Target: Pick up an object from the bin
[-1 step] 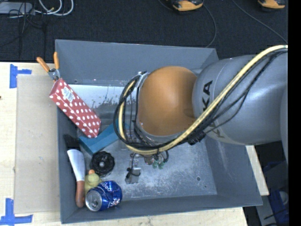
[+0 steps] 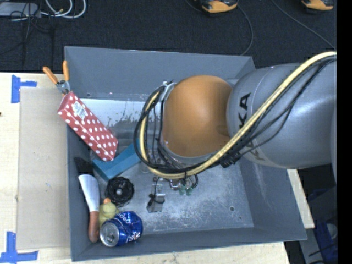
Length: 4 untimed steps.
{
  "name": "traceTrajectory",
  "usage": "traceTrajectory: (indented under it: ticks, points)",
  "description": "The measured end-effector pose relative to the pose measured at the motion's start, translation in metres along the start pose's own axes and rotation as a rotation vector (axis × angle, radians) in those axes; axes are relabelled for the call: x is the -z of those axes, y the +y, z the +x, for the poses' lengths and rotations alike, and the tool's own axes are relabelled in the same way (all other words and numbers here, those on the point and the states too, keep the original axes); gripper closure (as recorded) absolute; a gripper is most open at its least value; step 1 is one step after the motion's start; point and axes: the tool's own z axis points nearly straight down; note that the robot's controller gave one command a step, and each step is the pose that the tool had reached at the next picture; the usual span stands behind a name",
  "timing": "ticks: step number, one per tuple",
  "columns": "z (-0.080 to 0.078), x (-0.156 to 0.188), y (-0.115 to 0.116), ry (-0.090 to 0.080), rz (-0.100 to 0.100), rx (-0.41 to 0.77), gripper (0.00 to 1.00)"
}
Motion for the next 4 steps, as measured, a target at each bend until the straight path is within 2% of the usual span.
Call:
traceTrajectory:
  ticks: [1,2,3,4]
  points:
    - [-0.002,-0.036,0.008,0.000,0.000,0.139,0.00]
    - [0.005,-0.057,0.033,0.003,0.000,0.442,0.00]
    - [-0.019,-0.054,0.045,-0.001,-0.001,0.579,0.00]
    - [-0.011,-0.110,0.058,-0.002,0.000,0.960,0.00]
